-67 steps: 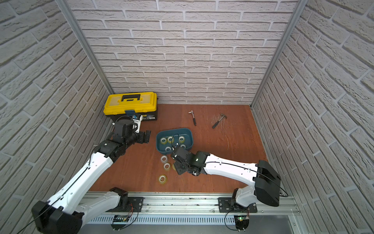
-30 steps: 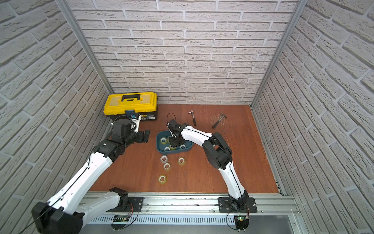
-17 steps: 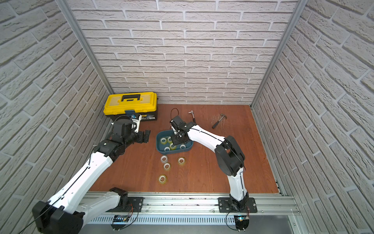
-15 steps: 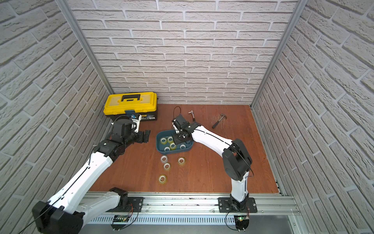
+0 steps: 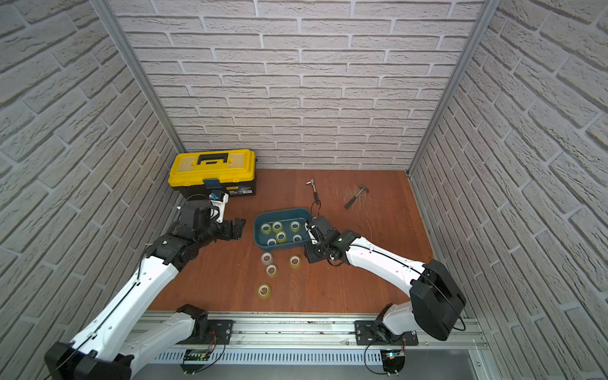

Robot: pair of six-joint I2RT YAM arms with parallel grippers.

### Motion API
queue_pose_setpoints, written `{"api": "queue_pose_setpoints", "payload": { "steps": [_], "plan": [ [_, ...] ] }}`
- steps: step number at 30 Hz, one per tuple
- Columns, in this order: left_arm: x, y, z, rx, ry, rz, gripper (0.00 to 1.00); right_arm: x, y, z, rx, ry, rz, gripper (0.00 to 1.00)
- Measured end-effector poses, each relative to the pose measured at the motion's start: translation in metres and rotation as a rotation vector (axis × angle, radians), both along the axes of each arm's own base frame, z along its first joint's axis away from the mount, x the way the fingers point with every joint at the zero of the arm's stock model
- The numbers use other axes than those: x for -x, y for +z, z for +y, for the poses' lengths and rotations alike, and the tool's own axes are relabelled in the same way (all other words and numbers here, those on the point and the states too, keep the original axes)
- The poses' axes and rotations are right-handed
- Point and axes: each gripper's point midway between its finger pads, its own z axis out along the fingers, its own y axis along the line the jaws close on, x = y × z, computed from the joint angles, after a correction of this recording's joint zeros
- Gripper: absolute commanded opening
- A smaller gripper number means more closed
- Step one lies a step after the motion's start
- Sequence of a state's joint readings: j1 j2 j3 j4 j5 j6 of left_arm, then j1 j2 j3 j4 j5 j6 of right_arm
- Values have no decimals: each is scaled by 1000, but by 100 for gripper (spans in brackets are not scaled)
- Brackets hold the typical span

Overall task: Put the transparent tape into the storage box
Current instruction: Place the tape in the storage box, then pick up the tape at the center of the board.

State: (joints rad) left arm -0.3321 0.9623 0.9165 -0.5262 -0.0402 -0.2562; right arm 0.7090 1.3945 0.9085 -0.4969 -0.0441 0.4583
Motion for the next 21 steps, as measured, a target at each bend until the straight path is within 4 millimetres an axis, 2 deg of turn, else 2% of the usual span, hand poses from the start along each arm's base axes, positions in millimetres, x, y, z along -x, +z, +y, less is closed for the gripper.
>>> {"api": "queue_pose_setpoints", "payload": {
  "steps": [13,21],
  "plan": [
    [2,7,16,-40,72,-39,98,-3,-14,7,-67,-53,-7,45],
    [3,9,22,-53,94,-52,98,-2,-33,7,-51,-70,29,45]
  ]
}}
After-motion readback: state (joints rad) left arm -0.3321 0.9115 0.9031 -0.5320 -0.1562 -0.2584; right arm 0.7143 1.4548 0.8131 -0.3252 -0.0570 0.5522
